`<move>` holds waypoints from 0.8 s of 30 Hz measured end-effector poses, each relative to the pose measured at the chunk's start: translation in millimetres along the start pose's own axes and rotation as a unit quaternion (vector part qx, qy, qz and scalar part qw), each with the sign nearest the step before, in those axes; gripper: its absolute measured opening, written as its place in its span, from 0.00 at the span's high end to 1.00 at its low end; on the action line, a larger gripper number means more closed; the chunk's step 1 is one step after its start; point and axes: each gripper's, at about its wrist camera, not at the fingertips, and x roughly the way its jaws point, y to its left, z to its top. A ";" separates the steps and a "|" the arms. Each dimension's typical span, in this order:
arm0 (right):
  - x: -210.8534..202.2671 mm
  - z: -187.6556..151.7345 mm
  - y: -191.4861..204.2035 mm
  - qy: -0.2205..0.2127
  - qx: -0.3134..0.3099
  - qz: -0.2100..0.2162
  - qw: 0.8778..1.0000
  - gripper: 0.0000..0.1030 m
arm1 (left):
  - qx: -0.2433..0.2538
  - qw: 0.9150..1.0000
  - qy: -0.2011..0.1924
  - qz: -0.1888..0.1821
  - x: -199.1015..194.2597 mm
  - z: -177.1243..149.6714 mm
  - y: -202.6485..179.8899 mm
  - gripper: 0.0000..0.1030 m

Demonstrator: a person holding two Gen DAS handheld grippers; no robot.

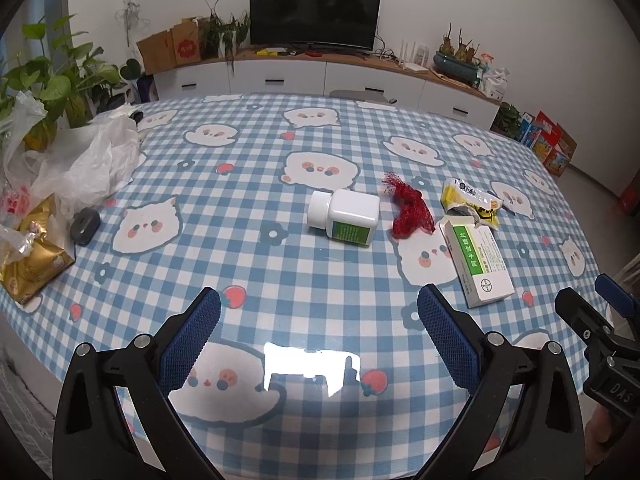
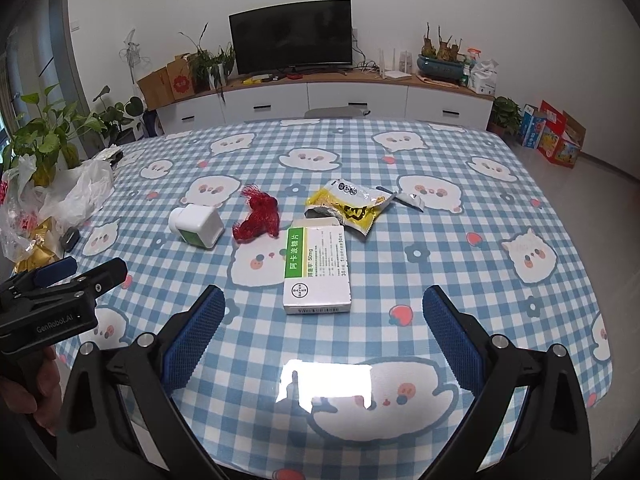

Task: Collect trash
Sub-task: 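Move both tools back over the table toward the white bottle, then grasp the white pill bottle with the left tool while the right tool grasps the medicine box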

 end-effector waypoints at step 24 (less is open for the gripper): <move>94.2 23.5 20.2 0.058 -0.036 -0.015 0.998 0.08 | 0.027 0.999 0.043 -0.002 102.4 66.7 -12.9 0.06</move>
